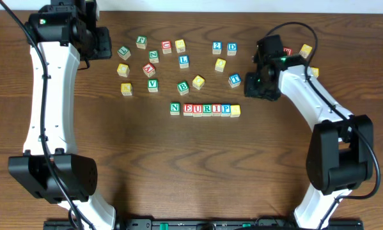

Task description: Spell out NEURIPS

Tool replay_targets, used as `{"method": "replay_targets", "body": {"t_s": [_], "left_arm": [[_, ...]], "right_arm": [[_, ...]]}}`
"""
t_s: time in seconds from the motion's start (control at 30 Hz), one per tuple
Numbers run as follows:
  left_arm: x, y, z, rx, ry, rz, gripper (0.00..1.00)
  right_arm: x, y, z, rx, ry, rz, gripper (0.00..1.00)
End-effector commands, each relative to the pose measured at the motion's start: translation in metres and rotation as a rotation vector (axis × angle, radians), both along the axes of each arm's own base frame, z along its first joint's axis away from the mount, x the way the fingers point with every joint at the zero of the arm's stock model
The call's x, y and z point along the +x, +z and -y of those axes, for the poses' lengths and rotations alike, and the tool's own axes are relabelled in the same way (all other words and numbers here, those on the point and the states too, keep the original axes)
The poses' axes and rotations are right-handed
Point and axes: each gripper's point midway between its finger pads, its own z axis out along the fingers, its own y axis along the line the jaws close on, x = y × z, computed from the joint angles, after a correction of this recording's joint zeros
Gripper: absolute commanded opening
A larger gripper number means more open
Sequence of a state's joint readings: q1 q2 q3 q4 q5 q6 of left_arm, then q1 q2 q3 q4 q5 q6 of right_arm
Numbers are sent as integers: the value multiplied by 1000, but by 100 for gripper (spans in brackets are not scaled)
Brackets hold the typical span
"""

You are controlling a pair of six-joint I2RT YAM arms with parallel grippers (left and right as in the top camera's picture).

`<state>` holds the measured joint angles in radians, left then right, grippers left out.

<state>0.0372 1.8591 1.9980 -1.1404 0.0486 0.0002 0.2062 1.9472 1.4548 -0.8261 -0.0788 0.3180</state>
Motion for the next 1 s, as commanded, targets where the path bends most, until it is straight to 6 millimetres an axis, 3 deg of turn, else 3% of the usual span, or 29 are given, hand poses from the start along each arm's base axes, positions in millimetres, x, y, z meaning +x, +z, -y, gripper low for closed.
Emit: {"method": "replay_targets", "body": {"t_s": [0.0,0.3,0.73,0.8,0.93,0.97], "left_arm": [[2,5,0,7,2,15,42],[3,6,1,1,3,21,43],[7,8,3,-13,-5,38,42],[6,4,8,-46,1,23,35],[1,-14,14,-96,21,-27,8],[-1,-19,15,-98,21,-42,8]], "right_arm": [[-3,7,2,14,-54,-8,43],[-21,-19,5,8,-65,-63,40],[-26,-28,-3,11,-42,-62,38],[-28,-29,-3,10,-41,-67,36],[-29,-29,-4,9,-39,-72,29],[-30,-30,-5,8,-37,-75,28]]}}
